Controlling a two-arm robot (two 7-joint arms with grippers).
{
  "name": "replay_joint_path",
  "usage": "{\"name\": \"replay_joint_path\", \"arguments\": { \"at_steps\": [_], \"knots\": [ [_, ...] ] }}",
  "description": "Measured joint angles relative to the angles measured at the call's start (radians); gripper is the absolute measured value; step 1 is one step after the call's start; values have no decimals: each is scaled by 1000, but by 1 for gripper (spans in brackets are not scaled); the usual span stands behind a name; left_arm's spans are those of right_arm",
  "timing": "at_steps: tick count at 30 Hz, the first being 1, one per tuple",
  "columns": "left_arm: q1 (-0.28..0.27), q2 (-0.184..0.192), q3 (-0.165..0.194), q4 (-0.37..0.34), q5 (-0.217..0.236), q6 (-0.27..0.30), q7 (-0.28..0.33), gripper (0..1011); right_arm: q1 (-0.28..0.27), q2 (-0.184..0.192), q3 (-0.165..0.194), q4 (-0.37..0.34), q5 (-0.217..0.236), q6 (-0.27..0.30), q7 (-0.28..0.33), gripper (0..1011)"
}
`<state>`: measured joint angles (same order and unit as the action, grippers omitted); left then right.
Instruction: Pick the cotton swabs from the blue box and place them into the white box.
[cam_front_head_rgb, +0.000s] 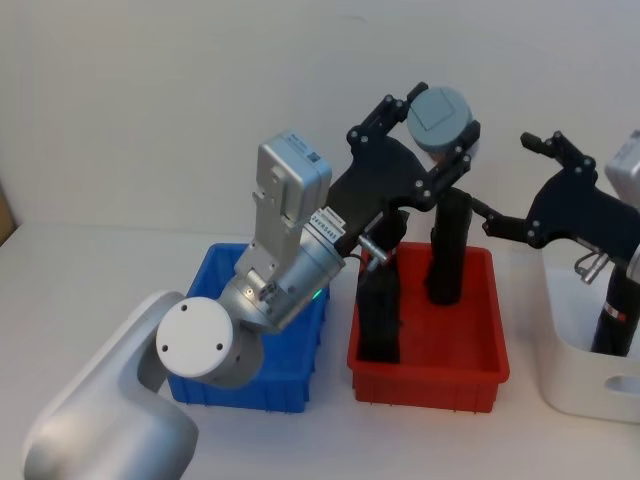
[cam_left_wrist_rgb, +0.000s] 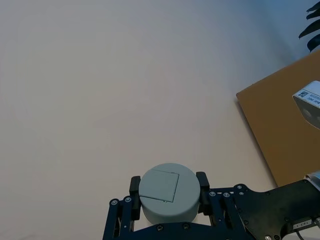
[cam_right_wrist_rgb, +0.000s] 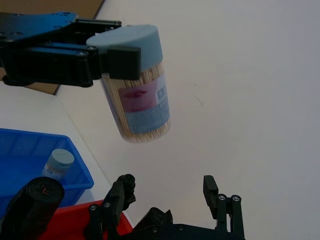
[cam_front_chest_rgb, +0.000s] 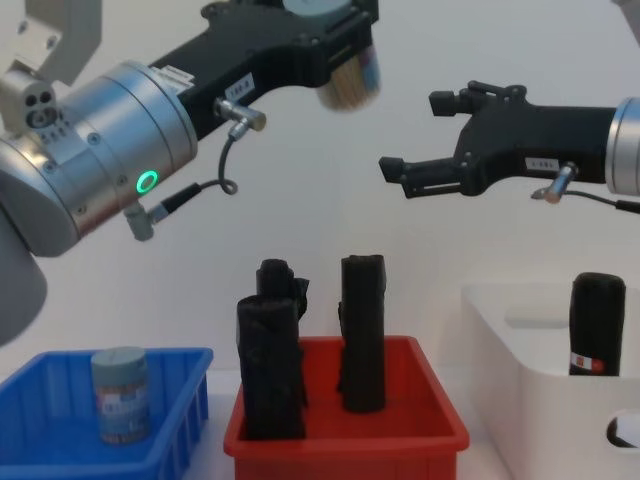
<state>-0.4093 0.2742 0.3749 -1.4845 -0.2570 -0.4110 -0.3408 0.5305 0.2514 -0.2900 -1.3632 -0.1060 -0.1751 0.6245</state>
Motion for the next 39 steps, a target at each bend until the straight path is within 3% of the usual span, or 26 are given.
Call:
{"name": "replay_joint_path", "arguments": {
  "at_steps": [21,39],
  "knots": [
    [-25,-48,23,84,-60,19,-45,669,-13,-1,-24,-9,-11,-10,-15,1001],
    [-19,-62,32,115,-85,23,-47,669,8,-22,-48,16,-35,-16,-39,1001]
  ]
}}
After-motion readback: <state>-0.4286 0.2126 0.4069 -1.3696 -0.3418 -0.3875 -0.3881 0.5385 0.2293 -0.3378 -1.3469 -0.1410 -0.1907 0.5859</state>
